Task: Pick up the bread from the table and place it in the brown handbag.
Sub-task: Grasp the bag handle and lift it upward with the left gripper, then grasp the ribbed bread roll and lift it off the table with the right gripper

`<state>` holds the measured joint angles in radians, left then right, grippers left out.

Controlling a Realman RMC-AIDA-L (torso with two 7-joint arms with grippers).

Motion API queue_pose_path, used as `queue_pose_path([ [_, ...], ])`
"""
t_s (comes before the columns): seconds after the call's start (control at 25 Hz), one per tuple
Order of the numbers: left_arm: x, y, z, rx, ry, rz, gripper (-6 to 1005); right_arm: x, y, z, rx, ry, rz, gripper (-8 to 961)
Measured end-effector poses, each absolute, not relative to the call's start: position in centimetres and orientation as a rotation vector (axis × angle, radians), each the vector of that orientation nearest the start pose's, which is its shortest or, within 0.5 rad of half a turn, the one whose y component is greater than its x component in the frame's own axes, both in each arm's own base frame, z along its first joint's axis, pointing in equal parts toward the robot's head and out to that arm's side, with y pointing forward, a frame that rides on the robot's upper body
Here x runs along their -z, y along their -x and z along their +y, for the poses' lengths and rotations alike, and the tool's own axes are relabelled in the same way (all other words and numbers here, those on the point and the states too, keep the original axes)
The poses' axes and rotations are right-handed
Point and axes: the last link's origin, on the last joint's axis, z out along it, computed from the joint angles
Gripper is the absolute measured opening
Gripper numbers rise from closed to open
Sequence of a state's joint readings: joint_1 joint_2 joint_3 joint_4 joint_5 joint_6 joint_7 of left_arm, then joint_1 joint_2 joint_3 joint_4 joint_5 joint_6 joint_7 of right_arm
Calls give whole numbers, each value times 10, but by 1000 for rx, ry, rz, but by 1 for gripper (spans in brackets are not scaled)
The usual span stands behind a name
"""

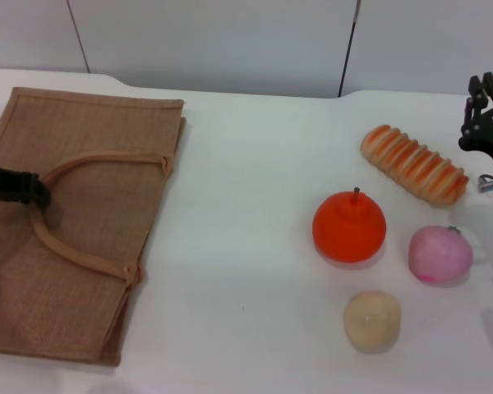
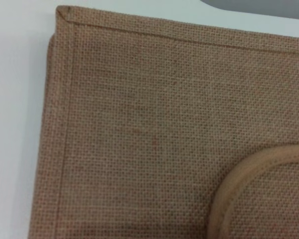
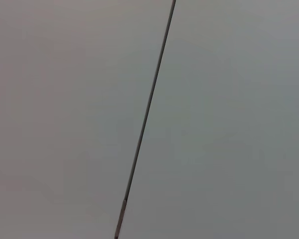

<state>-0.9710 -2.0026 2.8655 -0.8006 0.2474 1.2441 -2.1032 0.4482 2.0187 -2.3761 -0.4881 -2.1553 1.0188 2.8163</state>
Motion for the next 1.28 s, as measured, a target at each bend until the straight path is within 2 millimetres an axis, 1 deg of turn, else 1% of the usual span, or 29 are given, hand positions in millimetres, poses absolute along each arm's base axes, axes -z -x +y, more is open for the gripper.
queue_pose_path([
  [0.36, -92, 338, 393, -98, 1931, -1520, 118, 28, -270, 361, -566, 1673, 260, 219],
  [0.48, -93, 336, 398, -54, 1924, -1492, 118, 28, -271, 361, -563, 1673, 260, 222],
  [0.56, -96, 333, 401, 14, 1912, -1464, 119, 28, -271, 360, -562, 1673, 262, 225],
  [0.68, -105, 326, 404, 179, 1911, -1399, 119, 29, -271, 361, -558, 1680, 270, 228],
  [0.76, -109, 319, 404, 321, 1933, -1359, 120, 31, -271, 362, -552, 1694, 282, 231],
  [0.8, -109, 319, 404, 321, 1933, -1359, 120, 32, -270, 363, -550, 1701, 288, 232],
  [0.84, -115, 306, 402, 520, 1978, -1282, 120, 33, -269, 364, -548, 1710, 295, 233],
  [0.88, -116, 305, 401, 538, 1982, -1273, 120, 34, -268, 364, -549, 1715, 299, 234],
  [1.0, -127, 291, 393, 788, 2015, -1141, 121, 34, -265, 366, -555, 1726, 308, 237],
  [1.12, -134, 280, 383, 979, 2043, -1011, 121, 34, -260, 369, -562, 1743, 317, 241],
  [1.28, -135, 269, 372, 1153, 2078, -873, 122, 32, -254, 375, -553, 1803, 344, 246],
])
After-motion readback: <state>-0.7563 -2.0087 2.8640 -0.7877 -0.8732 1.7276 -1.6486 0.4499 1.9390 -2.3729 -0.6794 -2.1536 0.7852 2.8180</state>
